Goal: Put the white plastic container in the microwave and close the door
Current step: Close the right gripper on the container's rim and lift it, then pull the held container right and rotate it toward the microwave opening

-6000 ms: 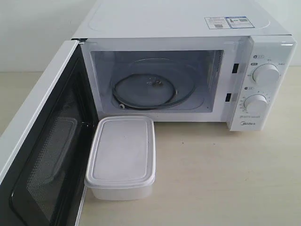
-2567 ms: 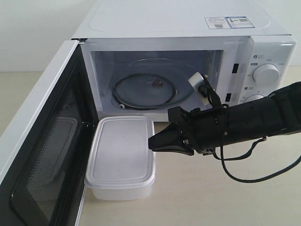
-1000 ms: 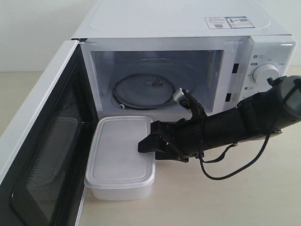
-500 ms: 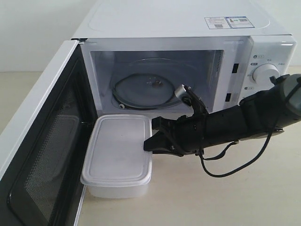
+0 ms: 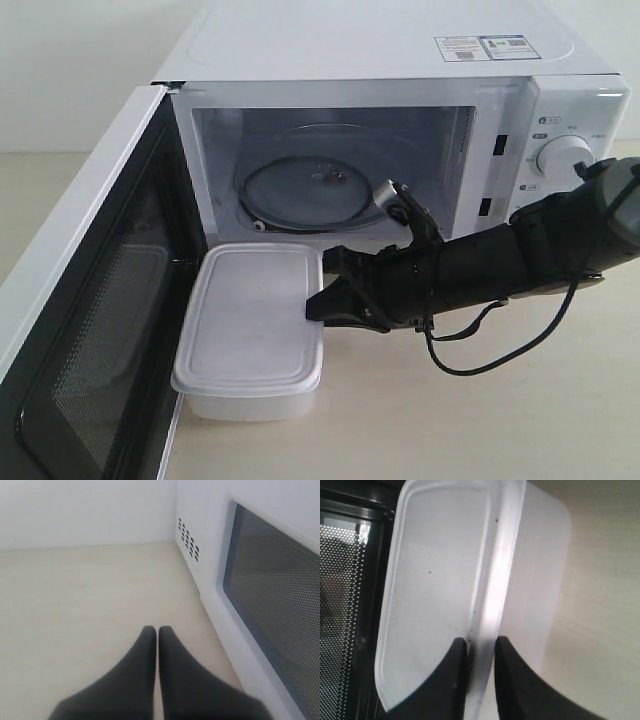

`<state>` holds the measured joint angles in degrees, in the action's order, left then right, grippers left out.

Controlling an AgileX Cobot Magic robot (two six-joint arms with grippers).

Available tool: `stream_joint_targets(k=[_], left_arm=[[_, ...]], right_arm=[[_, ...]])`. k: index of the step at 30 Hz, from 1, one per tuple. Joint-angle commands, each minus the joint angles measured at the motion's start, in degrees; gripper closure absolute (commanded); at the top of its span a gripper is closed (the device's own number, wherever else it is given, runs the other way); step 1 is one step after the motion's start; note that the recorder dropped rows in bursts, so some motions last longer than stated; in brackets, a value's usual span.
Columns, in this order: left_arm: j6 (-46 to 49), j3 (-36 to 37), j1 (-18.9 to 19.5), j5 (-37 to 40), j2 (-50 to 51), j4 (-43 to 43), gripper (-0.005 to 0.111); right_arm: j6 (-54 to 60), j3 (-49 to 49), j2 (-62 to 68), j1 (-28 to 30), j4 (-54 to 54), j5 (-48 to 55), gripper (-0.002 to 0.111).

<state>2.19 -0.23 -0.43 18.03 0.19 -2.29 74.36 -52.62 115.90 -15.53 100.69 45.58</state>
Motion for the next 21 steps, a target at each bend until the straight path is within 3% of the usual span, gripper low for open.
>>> stream_joint_targets(k=[1,13,21], left_arm=[[0.37,0.23,0.19,0.02,-0.19,0.04,0.103],[0.37,0.23,0.19,0.02,-0.19,0.04,0.103],[0.37,0.23,0.19,0.02,-0.19,0.04,0.103]], right_arm=[[0.27,0.92,-0.50,-0.45,-0.74,2.60,0.108],[0.29,7.67,-13.01,-0.31,-0.74,0.28,0.108],[-0.82,12.70,-20.04,-0.31,-0.74,-8.74,0.108]])
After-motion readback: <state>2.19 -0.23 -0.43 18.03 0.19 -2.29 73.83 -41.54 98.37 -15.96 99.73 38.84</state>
